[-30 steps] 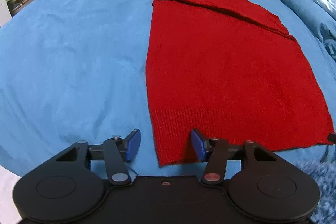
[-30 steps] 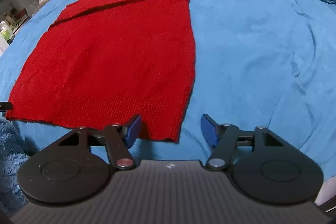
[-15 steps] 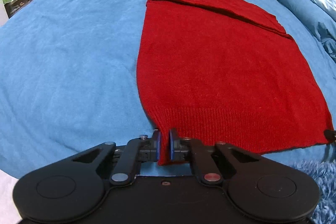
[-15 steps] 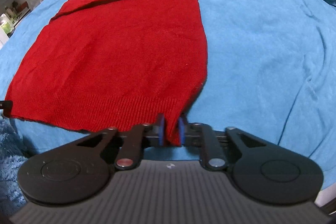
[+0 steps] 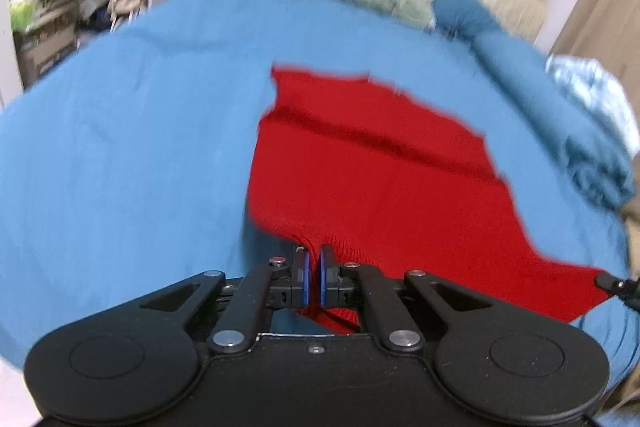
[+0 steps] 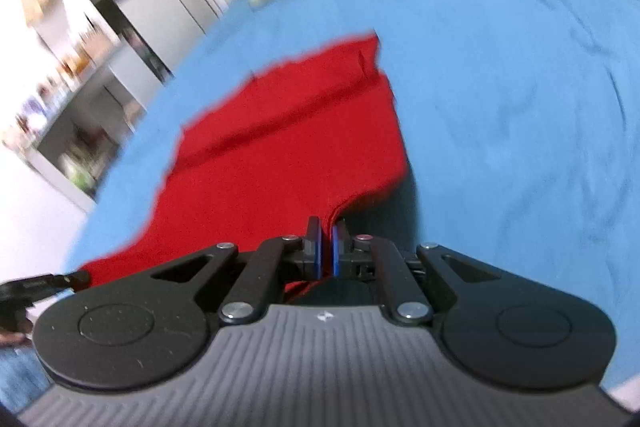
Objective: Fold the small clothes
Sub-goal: 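Grasp the sweater hem with the left tool while the right tool grasps it too, then lift the hem with both tools, fold it toward the collar, release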
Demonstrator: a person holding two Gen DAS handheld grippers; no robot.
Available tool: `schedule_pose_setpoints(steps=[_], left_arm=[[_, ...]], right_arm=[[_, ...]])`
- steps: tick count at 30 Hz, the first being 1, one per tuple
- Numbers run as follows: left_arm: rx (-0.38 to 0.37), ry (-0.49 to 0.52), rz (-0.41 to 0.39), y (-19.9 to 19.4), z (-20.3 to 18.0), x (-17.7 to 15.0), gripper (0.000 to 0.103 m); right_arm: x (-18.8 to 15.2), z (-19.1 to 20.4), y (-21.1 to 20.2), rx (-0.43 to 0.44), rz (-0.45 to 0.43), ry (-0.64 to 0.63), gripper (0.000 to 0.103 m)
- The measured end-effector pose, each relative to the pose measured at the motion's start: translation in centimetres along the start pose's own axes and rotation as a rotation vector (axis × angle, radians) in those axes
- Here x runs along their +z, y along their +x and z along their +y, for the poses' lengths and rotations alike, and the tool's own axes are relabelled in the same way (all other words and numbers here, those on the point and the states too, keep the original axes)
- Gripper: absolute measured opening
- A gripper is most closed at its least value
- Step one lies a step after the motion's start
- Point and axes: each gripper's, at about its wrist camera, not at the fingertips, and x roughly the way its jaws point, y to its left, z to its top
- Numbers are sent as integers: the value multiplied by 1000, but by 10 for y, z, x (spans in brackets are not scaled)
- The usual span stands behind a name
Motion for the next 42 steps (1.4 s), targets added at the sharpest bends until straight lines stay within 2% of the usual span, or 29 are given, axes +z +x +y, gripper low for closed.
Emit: schedule_pose_setpoints(steps=[3, 8, 11, 15, 17, 21, 25, 28, 31, 33, 34, 35, 36, 38, 40, 42], left_arm=[[-33, -19, -61, 4, -1, 45, 5], [-33, -23, -151, 45, -3, 135, 5], [-11, -31, -172, 89, -3, 186, 5], [39, -30, -169, 166, 2, 236, 5], [52, -61, -137, 209, 11, 244, 5], [86, -113, -65, 286, 30, 236, 5], [75, -133, -45, 321, 43, 228, 5], [87, -127, -53, 339, 46, 237, 5], [117, -169, -52, 357, 48, 246, 7], [136, -195, -65, 362, 49, 249, 13], [144, -196, -81, 359, 49, 249, 25], [147, -186, -98, 354, 45, 249, 42], [147, -157, -120, 346, 40, 248, 51], [160, -53, -180, 321, 28, 238, 77], [163, 63, -214, 293, 14, 218, 91], [123, 142, -215, 278, 6, 195, 94]], right_arm=[[45, 7, 7, 52, -58, 2, 20], [131, 18, 54, 78, -141, -19, 20], [179, 22, 98, 79, -165, -5, 20], [228, 10, 181, 40, -166, 45, 20], [238, 0, 231, 0, -141, 59, 20], [225, -22, 306, -50, -73, 90, 20], [212, -40, 346, -37, -59, 126, 20], [219, -43, 364, -48, -79, 108, 20], [232, -50, 389, -77, -79, 108, 20], [235, -52, 403, -99, -54, 105, 24], [235, -52, 404, -105, -60, 97, 26], [232, -49, 399, -102, -73, 80, 37], [228, -42, 391, -104, -106, 42, 66], [214, -27, 366, -126, -196, -57, 100], [197, -10, 344, -74, -204, -140, 102], [176, 5, 334, -32, -177, -194, 102]])
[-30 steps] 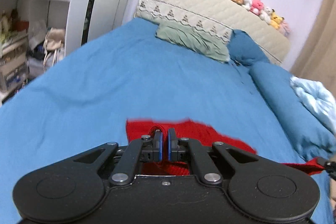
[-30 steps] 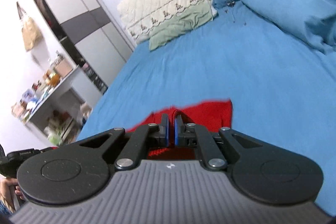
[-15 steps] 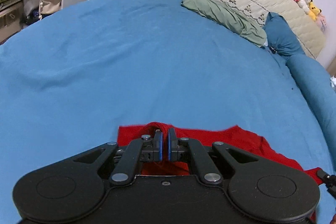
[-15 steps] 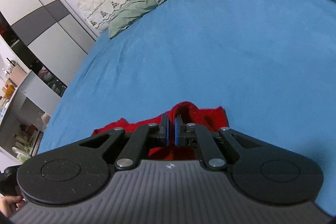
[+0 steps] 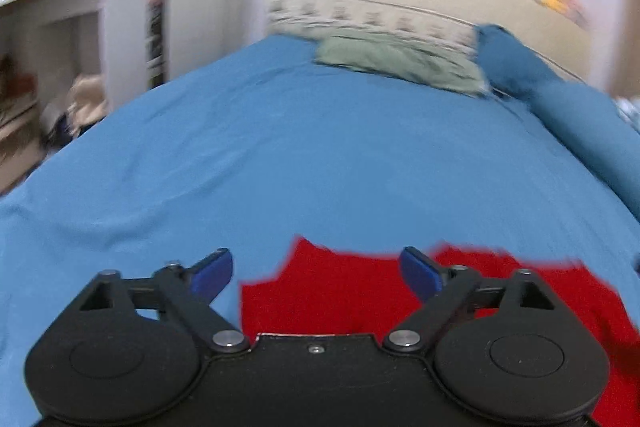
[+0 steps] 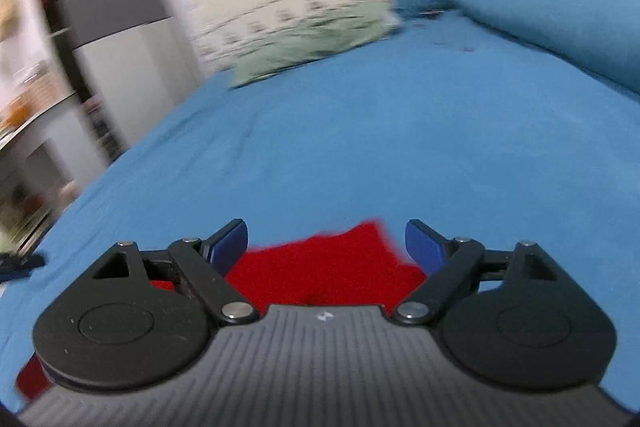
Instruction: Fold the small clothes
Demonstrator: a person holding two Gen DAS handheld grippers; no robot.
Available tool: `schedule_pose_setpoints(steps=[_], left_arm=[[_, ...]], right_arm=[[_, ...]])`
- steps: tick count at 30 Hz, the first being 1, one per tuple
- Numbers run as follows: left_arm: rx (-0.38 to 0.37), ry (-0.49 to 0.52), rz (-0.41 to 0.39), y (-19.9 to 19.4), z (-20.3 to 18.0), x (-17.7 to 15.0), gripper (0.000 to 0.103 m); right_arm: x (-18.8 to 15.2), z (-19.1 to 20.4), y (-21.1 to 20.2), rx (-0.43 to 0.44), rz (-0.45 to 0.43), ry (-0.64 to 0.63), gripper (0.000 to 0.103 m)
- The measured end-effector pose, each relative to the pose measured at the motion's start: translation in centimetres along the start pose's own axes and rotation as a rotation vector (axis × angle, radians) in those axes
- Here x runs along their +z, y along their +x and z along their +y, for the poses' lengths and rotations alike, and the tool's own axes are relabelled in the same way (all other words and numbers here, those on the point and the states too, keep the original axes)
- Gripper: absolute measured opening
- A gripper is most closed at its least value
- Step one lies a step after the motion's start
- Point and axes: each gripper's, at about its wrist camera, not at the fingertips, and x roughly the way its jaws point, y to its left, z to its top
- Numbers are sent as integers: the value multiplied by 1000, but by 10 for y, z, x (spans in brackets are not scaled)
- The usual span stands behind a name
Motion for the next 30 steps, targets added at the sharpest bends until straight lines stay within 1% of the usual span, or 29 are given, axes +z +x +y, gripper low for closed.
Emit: schedule_pose_setpoints(steps=[2, 3, 4, 5, 7, 8, 10, 11, 12, 13, 14, 16, 18, 20, 22, 24, 25, 26, 27, 28, 30], left_arm=[[-54, 30, 50, -5, -6, -20, 94], [-71, 35, 78, -3, -7, -29, 94], [-73, 43, 105, 1, -8, -40, 94], [-62, 49, 135, 6, -7, -48, 94], [-44, 42, 189, 15, -3, -62, 94], [-40, 44, 204, 18, 0, -68, 94], [-51, 74, 192, 16, 2, -72, 95], [-54, 79, 197, 17, 2, -72, 95], [-57, 72, 203, 19, 2, -72, 97], [-62, 55, 214, 22, 3, -72, 101], [-68, 47, 223, 23, 1, -71, 103], [-36, 56, 251, 27, -5, -66, 103], [-9, 71, 277, 27, -11, -62, 103], [-3, 82, 291, 28, -13, -60, 103], [-5, 97, 309, 23, -13, -58, 103], [18, 120, 315, 19, -17, -54, 103], [34, 144, 295, 10, -24, -50, 103], [32, 167, 269, 5, -30, -47, 103], [15, 193, 237, -5, -42, -43, 103], [-10, 209, 226, -10, -52, -40, 103], [-68, 213, 242, -13, -74, -35, 103]], right_arm=[[-15, 14, -2, 34, 54, -53, 102], [-24, 20, -1, 44, 81, -81, 102], [-32, 23, 3, 41, 106, -109, 102], [-40, 25, 4, 22, 128, -122, 101], [-51, 20, 11, -18, 187, -106, 99], [-56, 16, 11, -32, 193, -104, 97], [-63, 9, 8, -102, 171, -129, 97], [-66, 4, 8, -147, 168, -123, 97], [-64, -5, 8, -138, 168, -88, 97], [-63, -9, 8, -122, 163, -52, 97], [-62, -9, 7, -119, 160, -47, 97], [-60, -5, 9, -128, 170, -76, 97], [-54, -5, 1, -111, 173, -55, 97], [-45, -5, -16, -96, 155, -16, 98], [-34, -8, -41, -100, 113, 6, 101], [-27, -10, -59, -136, 91, -9, 103], [-26, -11, -68, -163, 91, -27, 103], [-26, -13, -73, -186, 94, -43, 103], [-27, -14, -78, -198, 98, -57, 103], [-28, -15, -80, -206, 104, -70, 103], [-35, -17, -82, -218, 125, -91, 103]])
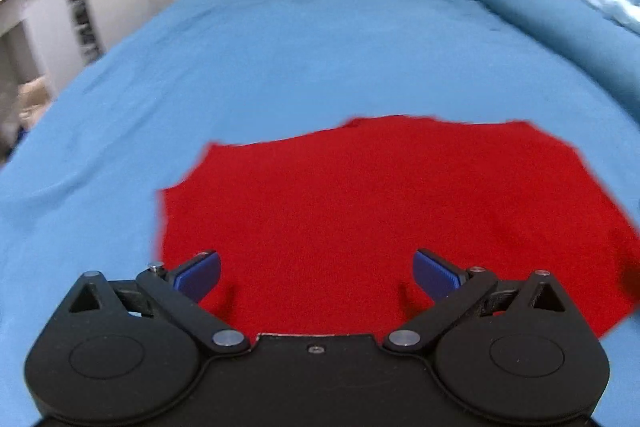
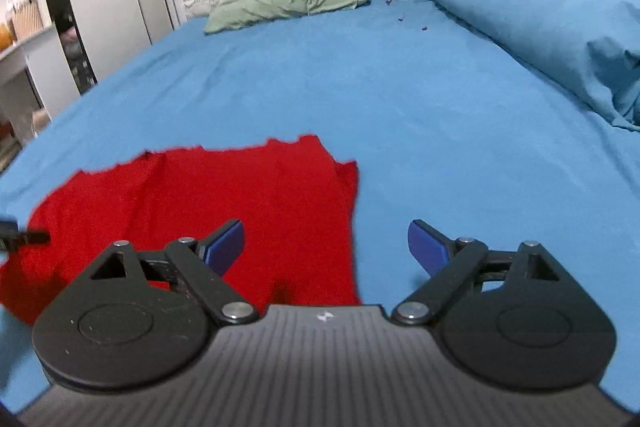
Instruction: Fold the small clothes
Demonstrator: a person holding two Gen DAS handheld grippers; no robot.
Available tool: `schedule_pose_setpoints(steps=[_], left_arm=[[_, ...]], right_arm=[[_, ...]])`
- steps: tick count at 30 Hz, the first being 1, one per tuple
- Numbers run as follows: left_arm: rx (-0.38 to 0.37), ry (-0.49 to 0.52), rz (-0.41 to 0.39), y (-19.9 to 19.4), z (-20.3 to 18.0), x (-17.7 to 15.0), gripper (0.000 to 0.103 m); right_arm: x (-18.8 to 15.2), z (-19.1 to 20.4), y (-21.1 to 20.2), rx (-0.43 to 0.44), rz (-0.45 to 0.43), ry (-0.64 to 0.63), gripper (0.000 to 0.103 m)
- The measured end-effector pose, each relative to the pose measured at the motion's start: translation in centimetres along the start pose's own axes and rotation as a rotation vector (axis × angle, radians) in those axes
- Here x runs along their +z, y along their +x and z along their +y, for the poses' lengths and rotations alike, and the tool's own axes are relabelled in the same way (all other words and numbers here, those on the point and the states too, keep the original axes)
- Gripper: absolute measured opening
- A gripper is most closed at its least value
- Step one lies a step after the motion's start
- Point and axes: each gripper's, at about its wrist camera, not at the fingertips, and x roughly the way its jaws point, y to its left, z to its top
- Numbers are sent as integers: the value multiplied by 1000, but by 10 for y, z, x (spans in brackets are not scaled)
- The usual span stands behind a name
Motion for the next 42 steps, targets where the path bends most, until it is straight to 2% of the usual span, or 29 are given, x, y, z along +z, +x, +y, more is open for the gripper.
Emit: schedule_pose_setpoints(steps=[2, 7, 11, 14, 16, 21, 23, 26, 29, 32, 35, 38, 40, 42], left_arm=[[-61, -9, 21, 6, -18, 5, 103], [-113, -46, 71, 34, -46, 3, 103], [-82, -18, 98, 51, -55, -6, 103], [-69, -10, 87, 53, -59, -11, 103], [-69, -22, 89, 56, -57, -12, 103], [-58, -18, 105, 61, -59, -11, 103], [-59, -24, 111, 61, -56, -9, 103], [-63, -17, 127, 62, -55, -5, 103], [-115, -29, 127, 54, -41, -2, 103], [-118, -96, 87, 34, -6, 0, 103], [-75, -158, 52, 7, 42, -4, 103], [-7, -201, 38, -16, 81, -19, 103], [48, -234, 45, -27, 102, -37, 103], [64, -266, 52, -33, 116, -50, 103]], right_arm=[[-8, -1, 3, -1, 20, 3, 103], [-30, 1, 23, -18, 30, -2, 101], [-44, 1, 37, 15, 30, -1, 84], [-52, 3, 40, 16, 5, -14, 82], [-53, 3, 40, 32, 4, 6, 75], [-45, 5, 33, 81, 34, 37, 34], [-38, 0, 28, 116, 41, 96, 28], [-23, -11, 18, 211, 19, 232, 27], [-1, -8, 4, 331, -39, 315, 26], [30, 21, -2, 483, -98, 350, 25], [56, 79, 4, 634, -86, 288, 24], [61, 154, 24, 769, 4, 164, 24], [49, 202, 46, 849, 108, 110, 24], [28, 246, 66, 886, 192, 43, 24]])
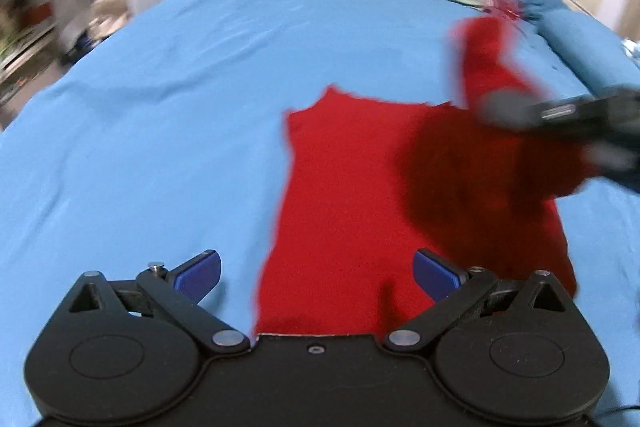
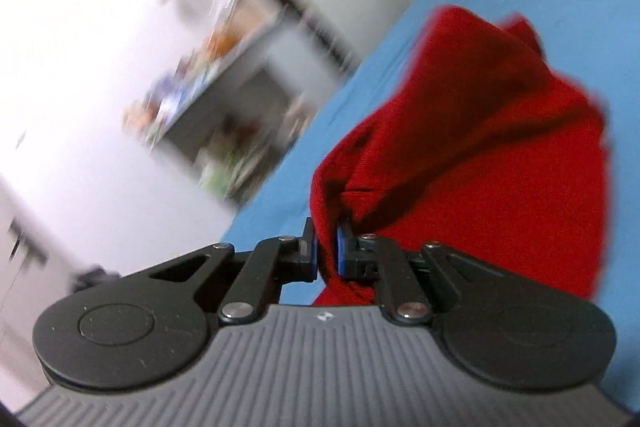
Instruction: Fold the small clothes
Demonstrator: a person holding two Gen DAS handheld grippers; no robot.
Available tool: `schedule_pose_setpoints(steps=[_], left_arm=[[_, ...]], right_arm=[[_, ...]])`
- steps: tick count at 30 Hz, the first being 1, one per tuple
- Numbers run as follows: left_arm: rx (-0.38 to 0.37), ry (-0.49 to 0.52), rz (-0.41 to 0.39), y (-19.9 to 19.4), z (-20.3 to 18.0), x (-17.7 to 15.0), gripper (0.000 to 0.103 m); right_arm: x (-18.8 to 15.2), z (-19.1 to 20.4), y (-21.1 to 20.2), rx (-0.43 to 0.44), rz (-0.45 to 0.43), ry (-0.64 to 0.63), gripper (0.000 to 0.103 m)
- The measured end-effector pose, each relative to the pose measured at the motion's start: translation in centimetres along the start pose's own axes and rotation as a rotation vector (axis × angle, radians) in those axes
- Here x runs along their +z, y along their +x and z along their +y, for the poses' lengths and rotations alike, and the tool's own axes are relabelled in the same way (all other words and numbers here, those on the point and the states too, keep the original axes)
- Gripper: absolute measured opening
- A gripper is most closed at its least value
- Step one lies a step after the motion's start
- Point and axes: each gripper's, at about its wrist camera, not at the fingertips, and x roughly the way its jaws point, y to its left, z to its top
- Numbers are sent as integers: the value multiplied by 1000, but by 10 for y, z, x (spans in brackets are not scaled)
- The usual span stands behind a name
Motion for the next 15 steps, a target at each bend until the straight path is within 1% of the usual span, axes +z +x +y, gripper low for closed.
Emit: schedule_pose_setpoints(steps=[3, 5, 7, 8, 9, 10, 11, 12, 13, 14, 15], left_arm=[[-2, -13, -3, -2, 12, -18, 103], [2, -4, -1, 1, 12, -23, 103], [-16, 3, -12, 0, 9, -23, 103], [-30, 7, -21, -3, 8, -24, 103], [-47, 13, -36, -6, 6, -22, 103], [-63, 17, -55, -12, 6, -24, 103], [-79, 21, -71, -16, 3, -24, 103], [-100, 23, -86, -19, 0, -23, 103], [-123, 23, -92, -21, -2, -21, 103], [-150, 17, -93, -20, -5, -21, 103], [-179, 5, -91, -17, -5, -20, 103]], right_arm=[[-23, 2, 52, -15, 122, -29, 24], [-31, -6, 65, -18, 140, -18, 24], [-30, -11, 60, 8, 132, 17, 31], [-27, -11, 52, 28, 118, 31, 50], [-22, -11, 39, 27, 75, 32, 82], [-18, -11, 21, 16, 15, 19, 94], [-15, -9, 3, 9, -44, 1, 100], [-13, -9, -17, -7, -85, -3, 100], [-14, -11, -36, -42, -122, 1, 100], [-17, -11, -52, -82, -151, -6, 100], [-23, -11, -67, -141, -174, -26, 100]])
